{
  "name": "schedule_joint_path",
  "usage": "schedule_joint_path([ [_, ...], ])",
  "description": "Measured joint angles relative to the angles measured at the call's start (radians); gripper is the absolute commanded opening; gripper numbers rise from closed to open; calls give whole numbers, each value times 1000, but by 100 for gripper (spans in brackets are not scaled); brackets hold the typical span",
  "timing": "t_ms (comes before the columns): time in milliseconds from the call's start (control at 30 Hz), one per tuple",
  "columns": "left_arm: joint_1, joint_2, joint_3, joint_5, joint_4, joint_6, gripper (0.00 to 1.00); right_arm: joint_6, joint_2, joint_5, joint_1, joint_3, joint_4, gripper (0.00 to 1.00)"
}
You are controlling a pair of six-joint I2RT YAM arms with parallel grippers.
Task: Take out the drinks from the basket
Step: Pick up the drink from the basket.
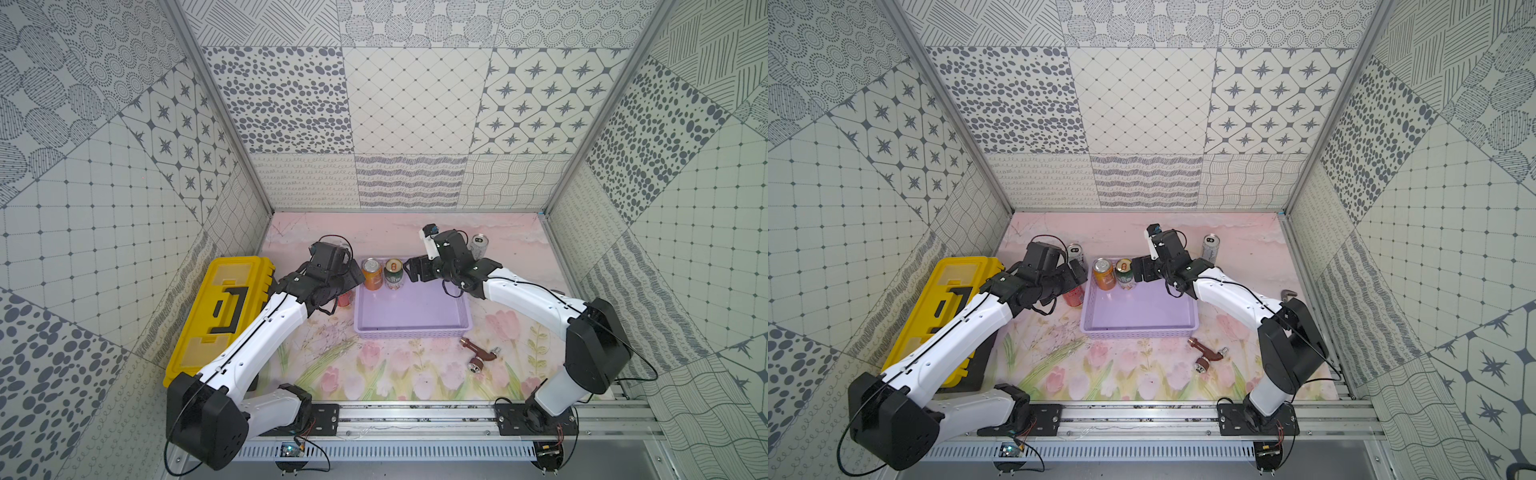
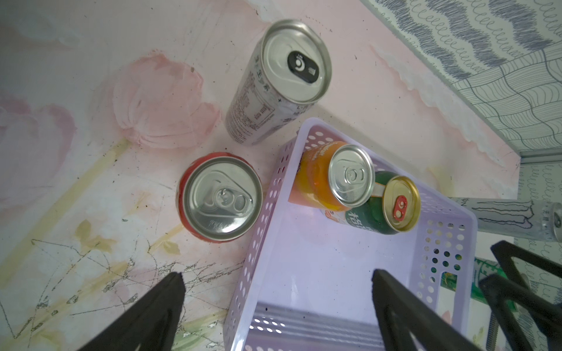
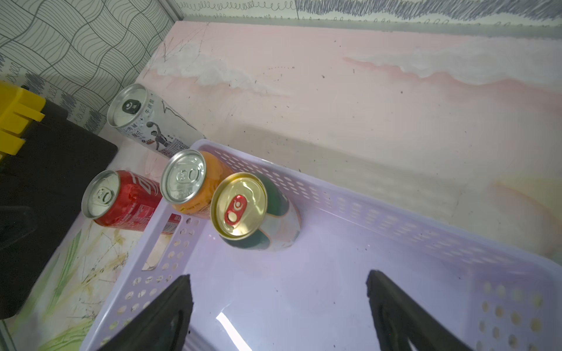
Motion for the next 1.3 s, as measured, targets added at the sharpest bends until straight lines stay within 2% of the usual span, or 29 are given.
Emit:
schedule_joint_path([
  [233,0,-14,-12,1,0,0,100,-31,149,47,47,161,-43,88],
  [667,-1,-14,-19,12,1,0,100,-58,269,13,59,255,-77,85],
  [1000,-1,-8,-27,18,8,0,100,-68,346,6,59,303,-98,77],
  [1167,-1,0,-28,19,13,0,100,-80,354,-5,59,304,-100,68],
  [1300,-1,4,-28,19,15,0,100,-84,354,-15,59,304,-98,55],
])
